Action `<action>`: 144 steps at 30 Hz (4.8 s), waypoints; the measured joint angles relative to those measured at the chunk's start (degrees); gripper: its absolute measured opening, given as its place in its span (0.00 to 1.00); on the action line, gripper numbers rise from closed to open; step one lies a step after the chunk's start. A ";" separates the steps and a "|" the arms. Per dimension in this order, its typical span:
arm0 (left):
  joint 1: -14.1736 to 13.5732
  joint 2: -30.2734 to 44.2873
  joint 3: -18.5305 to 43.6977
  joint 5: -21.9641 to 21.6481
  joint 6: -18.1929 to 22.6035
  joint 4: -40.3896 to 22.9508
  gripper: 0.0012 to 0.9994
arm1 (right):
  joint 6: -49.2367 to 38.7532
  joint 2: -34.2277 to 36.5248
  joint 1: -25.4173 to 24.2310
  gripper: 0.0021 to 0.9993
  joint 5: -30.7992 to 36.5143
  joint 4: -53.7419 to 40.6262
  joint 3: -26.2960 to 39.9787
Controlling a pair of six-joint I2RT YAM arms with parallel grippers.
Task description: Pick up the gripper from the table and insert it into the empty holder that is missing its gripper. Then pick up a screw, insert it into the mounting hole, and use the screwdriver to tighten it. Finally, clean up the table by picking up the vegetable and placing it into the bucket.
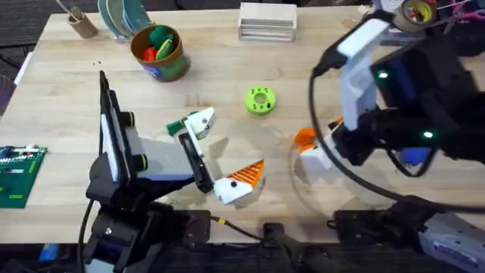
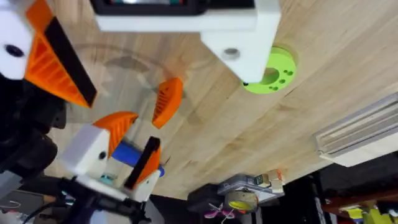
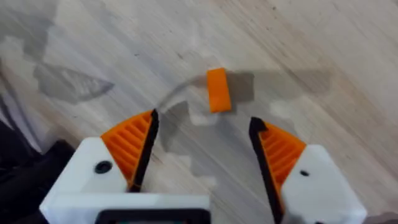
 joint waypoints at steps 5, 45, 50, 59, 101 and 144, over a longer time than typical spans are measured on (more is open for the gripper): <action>0.00 0.00 0.00 0.02 -0.04 0.00 0.99 | -0.28 5.84 0.47 0.95 3.77 0.80 0.22; 0.00 0.00 0.00 0.02 -0.02 0.00 0.99 | -0.46 11.61 0.47 0.25 4.83 6.53 0.28; 0.00 0.00 0.00 0.02 -0.02 0.00 0.99 | -0.63 11.61 0.47 0.05 4.85 6.64 0.31; 0.00 0.00 0.00 0.02 -0.02 0.00 0.99 | -0.65 11.45 0.47 0.02 4.83 6.57 0.37; 0.00 0.00 0.00 0.04 -0.02 0.00 0.99 | 40.59 -20.96 -1.69 0.02 -14.69 43.85 -17.01; 0.02 0.01 0.00 0.01 -0.02 0.00 0.99 | 66.67 22.50 -4.86 0.01 -56.87 87.35 -17.27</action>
